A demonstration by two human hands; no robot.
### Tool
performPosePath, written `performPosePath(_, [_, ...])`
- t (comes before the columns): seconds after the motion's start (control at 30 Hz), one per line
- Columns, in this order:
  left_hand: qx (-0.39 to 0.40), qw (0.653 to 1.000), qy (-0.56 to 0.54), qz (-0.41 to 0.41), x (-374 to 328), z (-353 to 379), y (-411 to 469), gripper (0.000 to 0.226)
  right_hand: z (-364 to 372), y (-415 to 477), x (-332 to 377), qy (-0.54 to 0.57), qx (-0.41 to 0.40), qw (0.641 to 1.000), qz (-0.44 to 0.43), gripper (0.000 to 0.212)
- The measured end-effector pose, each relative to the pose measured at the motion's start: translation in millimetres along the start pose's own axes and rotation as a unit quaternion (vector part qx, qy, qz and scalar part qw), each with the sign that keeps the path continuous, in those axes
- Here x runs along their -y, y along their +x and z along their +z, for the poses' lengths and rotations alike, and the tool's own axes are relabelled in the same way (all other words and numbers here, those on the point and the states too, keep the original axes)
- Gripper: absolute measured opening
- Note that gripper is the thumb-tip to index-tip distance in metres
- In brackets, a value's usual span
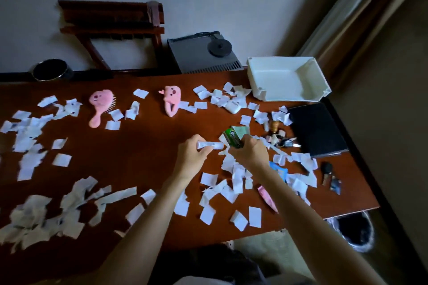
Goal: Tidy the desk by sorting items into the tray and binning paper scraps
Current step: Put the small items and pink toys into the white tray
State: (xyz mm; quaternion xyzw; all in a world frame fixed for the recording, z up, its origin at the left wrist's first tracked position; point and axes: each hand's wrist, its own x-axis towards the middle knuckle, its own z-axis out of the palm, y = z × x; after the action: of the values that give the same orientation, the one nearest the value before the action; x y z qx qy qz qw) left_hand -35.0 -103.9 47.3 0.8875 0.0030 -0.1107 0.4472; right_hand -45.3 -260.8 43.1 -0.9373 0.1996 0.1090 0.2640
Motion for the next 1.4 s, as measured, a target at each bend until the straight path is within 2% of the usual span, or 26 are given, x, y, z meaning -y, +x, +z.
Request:
performPosePath(0.17, [0.019, 0.996, -0.08, -0.02, -37, 31, 27, 0.018, -33, 27, -26, 0.018, -0.013, 1.0, 0.009, 0.036])
performPosePath(0.3, [0.03, 0.992, -0.12, -0.017, -64, 50, 61, 0.011, -52, 58, -37, 0.035, -0.049, 0.998, 0.027, 0.029])
performPosePath(0.6, [0.019, 0.989, -0.147, -0.007, -130, 107, 142, 0.027, -109, 140, -66, 0.081, -0.068, 0.993, 0.05, 0.031])
performPosePath(0.73, [0.016, 0.993, -0.116, -0.024, -162, 139, 182, 0.024, -131, 192, -90, 0.077, -0.053, 0.994, 0.048, 0.027])
performPosePath(0.87, [0.04, 0.995, -0.063, -0.062, -189, 181, 226, 0.027, -151, 244, -116, 0.071, -0.033, 0.995, 0.06, 0.038])
performPosePath(1.0, [0.069, 0.992, -0.044, -0.092, -208, 222, 263, 0.029, -163, 294, -147, 0.061, -0.012, 0.994, 0.094, 0.038])
performPosePath(1.17, [0.066, 0.99, -0.014, -0.124, -208, 269, 298, 0.004, -164, 338, -177, 0.007, 0.019, 0.992, 0.122, 0.037])
performPosePath(1.3, [0.053, 0.986, -0.022, -0.155, -208, 297, 317, 0.027, -160, 362, -192, -0.053, 0.03, 0.993, 0.102, 0.035])
performPosePath(1.4, [0.039, 0.986, -0.026, -0.159, -205, 315, 328, 0.017, -158, 376, -196, -0.078, 0.023, 0.994, 0.079, 0.034])
